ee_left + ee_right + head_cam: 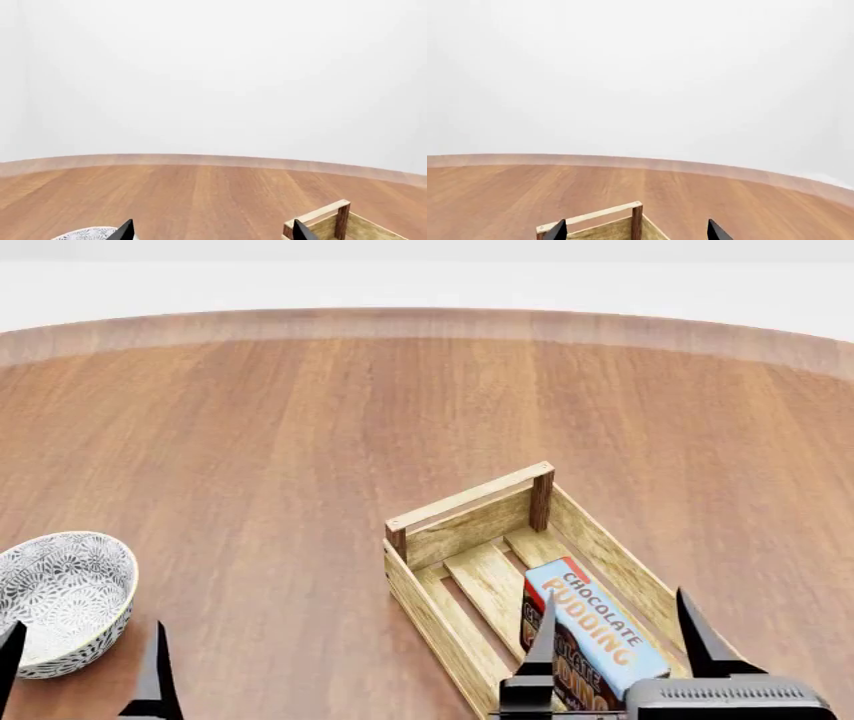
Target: Pick up the chocolate pudding and put it in the tray.
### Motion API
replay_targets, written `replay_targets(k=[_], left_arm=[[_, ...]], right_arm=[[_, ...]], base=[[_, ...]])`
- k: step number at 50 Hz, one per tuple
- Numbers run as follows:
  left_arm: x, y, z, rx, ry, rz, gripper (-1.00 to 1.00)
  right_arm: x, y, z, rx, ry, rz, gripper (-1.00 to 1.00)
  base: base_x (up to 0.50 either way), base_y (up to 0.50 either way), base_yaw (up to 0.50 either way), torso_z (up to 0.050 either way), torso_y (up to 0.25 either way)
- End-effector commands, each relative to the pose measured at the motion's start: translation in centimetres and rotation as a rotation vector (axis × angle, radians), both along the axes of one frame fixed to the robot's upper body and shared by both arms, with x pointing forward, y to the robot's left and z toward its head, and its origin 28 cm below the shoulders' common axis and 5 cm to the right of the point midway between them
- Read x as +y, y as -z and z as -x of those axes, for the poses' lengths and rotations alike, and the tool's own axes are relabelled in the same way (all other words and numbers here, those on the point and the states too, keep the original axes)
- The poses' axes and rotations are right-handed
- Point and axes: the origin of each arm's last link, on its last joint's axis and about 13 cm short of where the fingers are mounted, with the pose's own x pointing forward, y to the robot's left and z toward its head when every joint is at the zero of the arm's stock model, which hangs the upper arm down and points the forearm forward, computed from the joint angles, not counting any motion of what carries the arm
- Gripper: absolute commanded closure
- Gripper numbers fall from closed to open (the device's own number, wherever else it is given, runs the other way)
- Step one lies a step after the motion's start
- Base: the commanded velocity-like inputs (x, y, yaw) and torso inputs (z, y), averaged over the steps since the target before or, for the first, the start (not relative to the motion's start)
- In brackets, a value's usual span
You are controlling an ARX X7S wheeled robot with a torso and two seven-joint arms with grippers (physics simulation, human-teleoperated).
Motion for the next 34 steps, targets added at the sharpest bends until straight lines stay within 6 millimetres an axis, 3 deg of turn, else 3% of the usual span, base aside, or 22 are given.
replay_targets(k=[1,34], left_arm=[[0.0,-0.6,0.5,-0.019,0.004,0.004,-1.0],[-0.1,-3.5,3.5,-0.126,0.048,0.007,-1.0]], right_arm=[[0.4,-1.3,1.4,-0.063,-0.02,0.006,-1.0],[1.5,-4.5,5.6,-0.219,-0.074,-0.008,-1.0]], base=[[0.0,0.0,0.0,0.0,0.0],[0.0,0.0,0.0,0.0,0.0]])
